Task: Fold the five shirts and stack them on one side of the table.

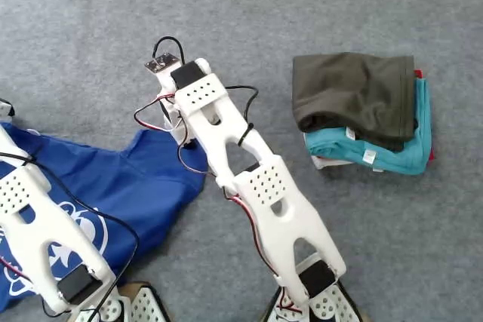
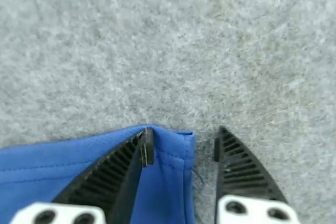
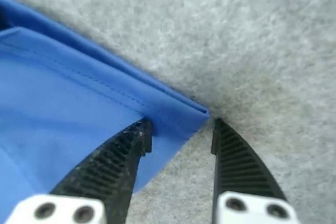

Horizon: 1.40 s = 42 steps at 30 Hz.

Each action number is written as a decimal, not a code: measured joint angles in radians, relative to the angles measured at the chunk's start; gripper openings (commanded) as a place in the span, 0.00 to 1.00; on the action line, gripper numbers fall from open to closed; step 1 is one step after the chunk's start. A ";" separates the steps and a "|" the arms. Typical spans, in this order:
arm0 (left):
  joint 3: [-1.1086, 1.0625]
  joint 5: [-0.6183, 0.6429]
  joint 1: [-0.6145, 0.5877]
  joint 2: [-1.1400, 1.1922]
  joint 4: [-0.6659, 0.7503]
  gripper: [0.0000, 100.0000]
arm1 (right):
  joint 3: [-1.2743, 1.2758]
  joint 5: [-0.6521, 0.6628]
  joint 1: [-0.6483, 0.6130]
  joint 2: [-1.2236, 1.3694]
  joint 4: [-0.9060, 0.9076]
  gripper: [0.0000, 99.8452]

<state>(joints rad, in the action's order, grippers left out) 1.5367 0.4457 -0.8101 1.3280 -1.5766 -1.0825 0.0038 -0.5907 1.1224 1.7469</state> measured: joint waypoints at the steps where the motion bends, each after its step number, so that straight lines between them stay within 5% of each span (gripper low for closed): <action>1: 0.000 -0.012 0.000 0.000 0.000 0.08 | 0.000 0.000 0.000 0.000 0.000 0.19; 7: 0.000 -0.078 0.008 0.000 0.000 0.03 | 0.000 0.000 0.000 0.000 0.000 0.18; 13: 0.000 -0.084 0.011 0.000 0.000 0.03 | -0.002 -0.002 0.012 0.000 -0.003 0.02; 34: 0.086 -0.086 0.012 -0.058 -0.127 0.03 | -0.078 -0.074 0.025 -0.006 0.011 0.02; 42: 0.087 -0.084 -0.078 -0.334 -0.184 0.03 | -0.109 -0.104 0.081 -0.331 0.011 0.02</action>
<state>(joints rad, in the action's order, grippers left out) 1.6241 0.3613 -0.8884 0.9935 -1.7607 -1.1914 -0.1005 -0.5094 0.7910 1.7576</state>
